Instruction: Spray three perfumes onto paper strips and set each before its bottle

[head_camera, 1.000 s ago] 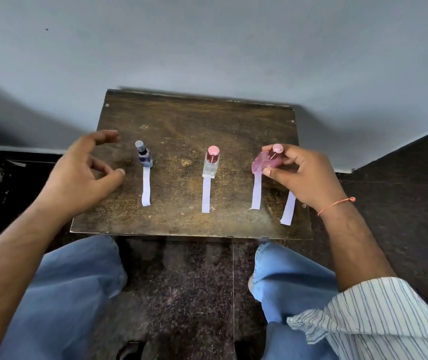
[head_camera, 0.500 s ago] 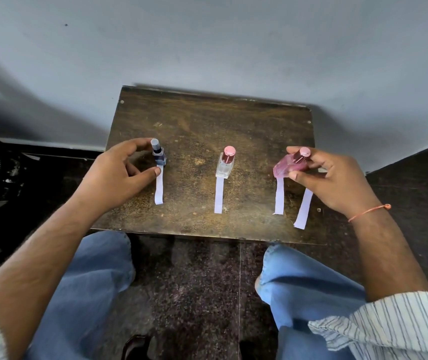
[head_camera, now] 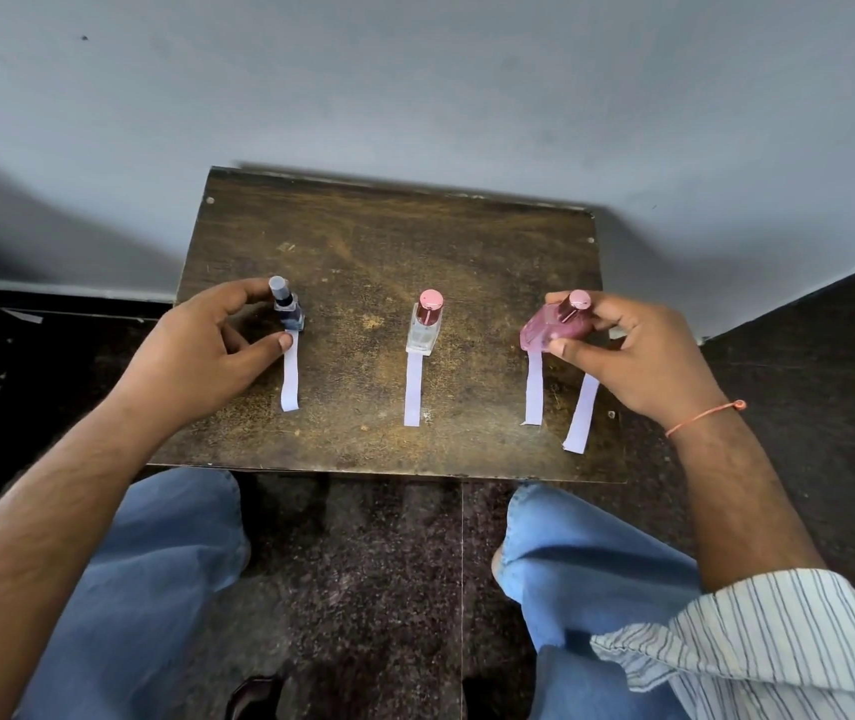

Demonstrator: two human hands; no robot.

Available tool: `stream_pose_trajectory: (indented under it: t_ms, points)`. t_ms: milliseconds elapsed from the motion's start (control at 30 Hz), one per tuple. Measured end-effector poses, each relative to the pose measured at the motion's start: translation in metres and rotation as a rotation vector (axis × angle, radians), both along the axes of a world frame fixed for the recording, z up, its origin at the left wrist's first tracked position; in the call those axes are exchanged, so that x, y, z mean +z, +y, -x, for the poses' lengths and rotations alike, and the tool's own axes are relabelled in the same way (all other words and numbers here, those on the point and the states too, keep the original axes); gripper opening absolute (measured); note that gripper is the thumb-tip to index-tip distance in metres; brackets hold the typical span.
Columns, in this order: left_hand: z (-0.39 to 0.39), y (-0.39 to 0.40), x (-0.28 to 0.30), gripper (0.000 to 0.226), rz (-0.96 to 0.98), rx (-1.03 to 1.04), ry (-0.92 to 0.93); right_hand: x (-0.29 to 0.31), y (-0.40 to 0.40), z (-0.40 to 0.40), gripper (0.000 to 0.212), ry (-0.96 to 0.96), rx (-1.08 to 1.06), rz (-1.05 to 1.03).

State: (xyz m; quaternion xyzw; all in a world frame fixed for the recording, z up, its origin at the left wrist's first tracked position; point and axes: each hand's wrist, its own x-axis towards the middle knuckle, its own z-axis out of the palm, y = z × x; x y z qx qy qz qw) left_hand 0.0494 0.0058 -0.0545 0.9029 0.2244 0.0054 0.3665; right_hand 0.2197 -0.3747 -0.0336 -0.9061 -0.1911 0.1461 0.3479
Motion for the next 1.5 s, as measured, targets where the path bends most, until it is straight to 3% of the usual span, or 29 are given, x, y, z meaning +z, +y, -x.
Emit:
stream_pose_trajectory:
  t_ms: [233, 500, 633, 1500]
  points:
    - [-0.001, -0.002, 0.001, 0.052, 0.029, 0.002, -0.033, 0.005, -0.002, -0.002, 0.069, -0.022, 0.029, 0.086]
    - [0.000, 0.001, -0.002, 0.052, 0.019, -0.048, -0.023, 0.019, -0.016, 0.002, 0.030, 0.039, -0.098, 0.394]
    - [0.000, -0.001, -0.001, 0.048, 0.025, -0.065, -0.045, 0.020, -0.014, 0.008, 0.034, 0.095, -0.086, 0.526]
    - [-0.005, 0.003, -0.008, 0.049, 0.011, -0.052, -0.040, 0.007, -0.018, -0.002, 0.029, 0.058, -0.171, 0.429]
